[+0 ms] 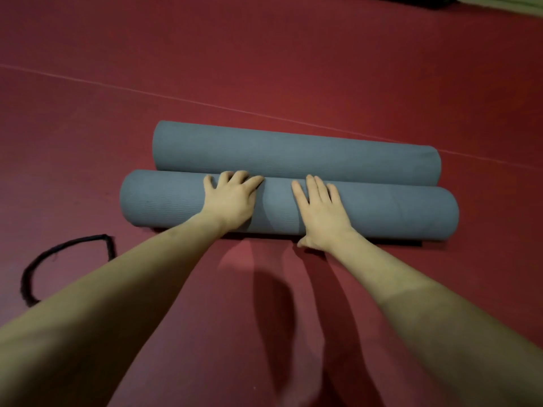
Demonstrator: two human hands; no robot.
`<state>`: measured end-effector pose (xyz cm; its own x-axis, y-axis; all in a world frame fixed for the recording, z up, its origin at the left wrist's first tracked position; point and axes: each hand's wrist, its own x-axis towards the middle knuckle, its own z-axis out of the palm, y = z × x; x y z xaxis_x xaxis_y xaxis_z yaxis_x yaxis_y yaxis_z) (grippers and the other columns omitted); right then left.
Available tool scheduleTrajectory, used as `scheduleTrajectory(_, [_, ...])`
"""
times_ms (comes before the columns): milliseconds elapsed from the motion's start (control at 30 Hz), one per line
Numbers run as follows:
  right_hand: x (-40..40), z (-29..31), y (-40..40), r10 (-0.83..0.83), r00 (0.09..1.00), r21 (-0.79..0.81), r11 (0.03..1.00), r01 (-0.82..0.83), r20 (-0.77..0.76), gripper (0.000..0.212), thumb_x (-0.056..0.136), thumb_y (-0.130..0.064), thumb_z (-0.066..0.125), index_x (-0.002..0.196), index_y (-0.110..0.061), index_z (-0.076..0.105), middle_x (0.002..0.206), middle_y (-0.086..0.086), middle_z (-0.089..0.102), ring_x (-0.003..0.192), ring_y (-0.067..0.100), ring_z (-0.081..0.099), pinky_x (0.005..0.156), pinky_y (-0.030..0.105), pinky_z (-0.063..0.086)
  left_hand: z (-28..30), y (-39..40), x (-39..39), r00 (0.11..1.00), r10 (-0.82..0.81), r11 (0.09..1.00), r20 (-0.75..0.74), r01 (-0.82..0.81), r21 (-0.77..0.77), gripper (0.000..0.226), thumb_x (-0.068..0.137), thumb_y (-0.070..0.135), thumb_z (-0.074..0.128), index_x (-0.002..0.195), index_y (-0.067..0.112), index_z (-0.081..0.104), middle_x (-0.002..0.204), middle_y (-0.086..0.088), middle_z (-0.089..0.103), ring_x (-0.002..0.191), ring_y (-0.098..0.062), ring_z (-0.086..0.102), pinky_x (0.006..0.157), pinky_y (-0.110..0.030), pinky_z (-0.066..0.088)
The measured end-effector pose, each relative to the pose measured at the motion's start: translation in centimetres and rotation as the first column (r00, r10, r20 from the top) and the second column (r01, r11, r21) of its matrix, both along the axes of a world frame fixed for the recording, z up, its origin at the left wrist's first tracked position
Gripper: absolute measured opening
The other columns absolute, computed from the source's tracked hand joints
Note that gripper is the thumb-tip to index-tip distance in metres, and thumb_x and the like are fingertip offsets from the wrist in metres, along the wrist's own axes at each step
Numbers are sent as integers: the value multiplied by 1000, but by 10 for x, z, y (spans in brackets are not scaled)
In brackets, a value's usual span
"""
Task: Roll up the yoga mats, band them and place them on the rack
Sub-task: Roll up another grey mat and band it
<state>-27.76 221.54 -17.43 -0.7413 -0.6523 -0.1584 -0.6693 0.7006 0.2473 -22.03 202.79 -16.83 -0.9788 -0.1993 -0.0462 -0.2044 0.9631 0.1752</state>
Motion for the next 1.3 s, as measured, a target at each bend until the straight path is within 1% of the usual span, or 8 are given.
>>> scheduleTrajectory(133, [-4, 4, -8, 23, 997, 98, 995, -15, -77, 116, 65, -51, 78, 147, -6, 9, 143, 27, 29, 132, 38, 31, 110, 47, 26, -1, -4, 15, 966, -154, 952, 206, 200, -230, 107, 75, 52, 63, 151, 21, -6, 157, -9, 5, 144, -33, 8, 110, -62, 11])
scheduleTrajectory(233, [-1, 8, -10, 72, 988, 158, 986, -50, -138, 107, 61, -49, 77, 141, -3, 23, 126, 21, 46, 111, 33, 49, 94, 42, 38, -2, 4, 17, 962, -166, 864, 214, 247, -438, 111, 75, 41, 71, 149, 12, -8, 152, -15, 12, 137, -37, 21, 105, -60, 27])
scheduleTrajectory(333, [6, 6, -4, 67, 979, 158, 987, -36, -193, 102, 51, -49, 79, 133, -4, 39, 113, 17, 56, 97, 30, 56, 85, 39, 44, -1, 14, 23, 965, -148, 848, 215, 236, -475, 105, 75, 36, 71, 147, 12, -2, 148, -14, 18, 131, -37, 28, 101, -57, 32])
scheduleTrajectory(800, [63, 25, 27, 197, 980, 109, 975, -196, -2, 102, 66, -71, 62, 140, -9, 30, 127, 11, 45, 111, 29, 44, 94, 42, 33, 9, 12, 76, 911, -324, 810, 256, 407, -421, 115, 59, 53, 73, 146, 17, 7, 132, -4, 28, 114, -28, 33, 87, -43, 34])
scheduleTrajectory(900, [54, 29, 28, 18, 976, -164, 986, 18, 216, 66, 87, -66, 40, 133, -18, 40, 124, 7, 43, 114, 28, 39, 97, 41, 29, 8, 13, 80, 916, -325, 813, 234, 397, -425, 110, 61, 52, 71, 145, 18, 9, 130, -3, 29, 113, -28, 34, 88, -43, 33])
scheduleTrajectory(967, [45, 27, 20, -73, 952, -176, 976, 129, 297, 56, 96, -59, 26, 130, -18, 45, 125, 8, 43, 117, 30, 38, 100, 42, 26, 8, 11, 81, 917, -334, 817, 216, 396, -418, 106, 60, 53, 71, 143, 20, 14, 128, -2, 33, 110, -27, 36, 86, -42, 33])
scheduleTrajectory(1167, [28, 14, -1, -231, 931, -164, 945, 284, 282, 67, 98, -56, 14, 151, -15, 16, 153, 9, 21, 138, 31, 23, 110, 44, 16, 5, 2, 73, 919, -350, 853, 181, 392, -345, 110, 55, 61, 71, 142, 28, 14, 125, 6, 36, 108, -24, 36, 83, -39, 33])
scheduleTrajectory(1300, [12, 10, -10, -312, 896, -193, 903, 383, 317, 68, 97, -58, 11, 153, -19, 9, 158, 2, 9, 142, 29, 12, 113, 44, 11, 15, -12, 56, 901, -371, 903, 224, 406, -138, 111, 50, 66, 76, 139, 35, 16, 131, 13, 34, 115, -21, 33, 90, -41, 31])
